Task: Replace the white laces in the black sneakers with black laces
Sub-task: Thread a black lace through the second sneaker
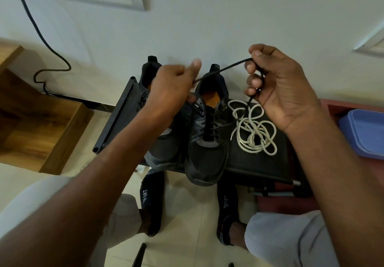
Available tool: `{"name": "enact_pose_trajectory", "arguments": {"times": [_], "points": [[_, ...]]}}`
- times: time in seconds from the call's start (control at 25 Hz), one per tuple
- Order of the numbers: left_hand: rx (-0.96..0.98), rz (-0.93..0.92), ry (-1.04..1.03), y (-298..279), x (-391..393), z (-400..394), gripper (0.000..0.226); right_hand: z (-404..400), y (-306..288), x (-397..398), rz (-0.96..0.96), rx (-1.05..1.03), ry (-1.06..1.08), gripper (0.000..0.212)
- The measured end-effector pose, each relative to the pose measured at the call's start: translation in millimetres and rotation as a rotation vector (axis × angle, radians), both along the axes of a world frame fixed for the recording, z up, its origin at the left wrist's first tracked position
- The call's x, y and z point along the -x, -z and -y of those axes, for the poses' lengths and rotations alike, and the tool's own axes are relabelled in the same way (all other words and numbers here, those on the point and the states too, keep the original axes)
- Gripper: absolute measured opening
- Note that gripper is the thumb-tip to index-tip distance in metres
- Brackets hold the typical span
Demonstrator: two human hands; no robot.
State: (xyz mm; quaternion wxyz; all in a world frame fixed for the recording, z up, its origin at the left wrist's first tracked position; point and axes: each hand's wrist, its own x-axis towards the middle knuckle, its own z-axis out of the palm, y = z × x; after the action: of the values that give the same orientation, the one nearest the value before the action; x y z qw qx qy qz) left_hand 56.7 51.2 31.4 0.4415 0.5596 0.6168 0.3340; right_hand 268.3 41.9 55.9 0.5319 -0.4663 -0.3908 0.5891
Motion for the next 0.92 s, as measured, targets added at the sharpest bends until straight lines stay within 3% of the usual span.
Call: {"name": "enact_pose_trajectory", "arguments": {"times": [0.08, 0.12, 0.16, 0.24, 0.32, 0.36, 0.44, 0.56, 0.64, 0.8, 0.92], "points": [[-0.112, -0.619, -0.017, 16.5, 9.1, -2.4, 0.036, 0.1, 6.1, -0.8, 0.209, 0.004, 0.069, 0.007], [-0.199, -0.758, 0.000, 18.7, 7.5, -0.2, 0.022, 1.3, 8.7, 1.2, 0.346, -0.005, 0.057, 0.007], [-0.291, -0.725, 0.009, 16.6, 2.9, 2.4, 0.011, 3.4, 10.6, 5.5, 0.447, -0.015, 0.007, 0.007], [-0.376, -0.339, 0.019, 5.0, -6.7, 3.9, 0.013, 8.1, 13.9, 15.4, 0.511, -0.012, -0.114, 0.012], [-0.204, 0.100, 0.134, -9.1, -13.6, 7.2, 0.025, 9.2, 15.5, 20.3, 0.495, 0.013, -0.151, 0.020], [-0.111, 0.202, 0.192, -12.0, -15.0, 8.7, 0.029, 8.3, 15.8, 20.2, 0.481, 0.030, -0.139, 0.023], [-0.022, 0.104, 0.199, -8.2, -11.9, 7.9, 0.031, 5.6, 17.2, 16.1, 0.435, 0.073, -0.062, 0.020], [-0.096, -0.490, 0.057, 8.4, 0.8, 1.4, 0.026, 1.6, 23.7, 8.7, 0.397, 0.152, 0.125, 0.007], [-0.130, -0.678, 0.045, 12.8, 5.0, 2.6, 0.024, 1.1, 28.1, 8.6, 0.447, 0.177, 0.179, 0.005], [-0.360, -0.691, 0.065, 13.7, -6.5, 9.2, 0.042, 5.2, 26.2, 19.4, 0.514, 0.159, 0.003, 0.009], [-0.373, -0.432, 0.045, 6.8, -16.7, 8.6, 0.038, 7.6, 21.8, 22.1, 0.505, 0.135, -0.112, 0.011]]}}
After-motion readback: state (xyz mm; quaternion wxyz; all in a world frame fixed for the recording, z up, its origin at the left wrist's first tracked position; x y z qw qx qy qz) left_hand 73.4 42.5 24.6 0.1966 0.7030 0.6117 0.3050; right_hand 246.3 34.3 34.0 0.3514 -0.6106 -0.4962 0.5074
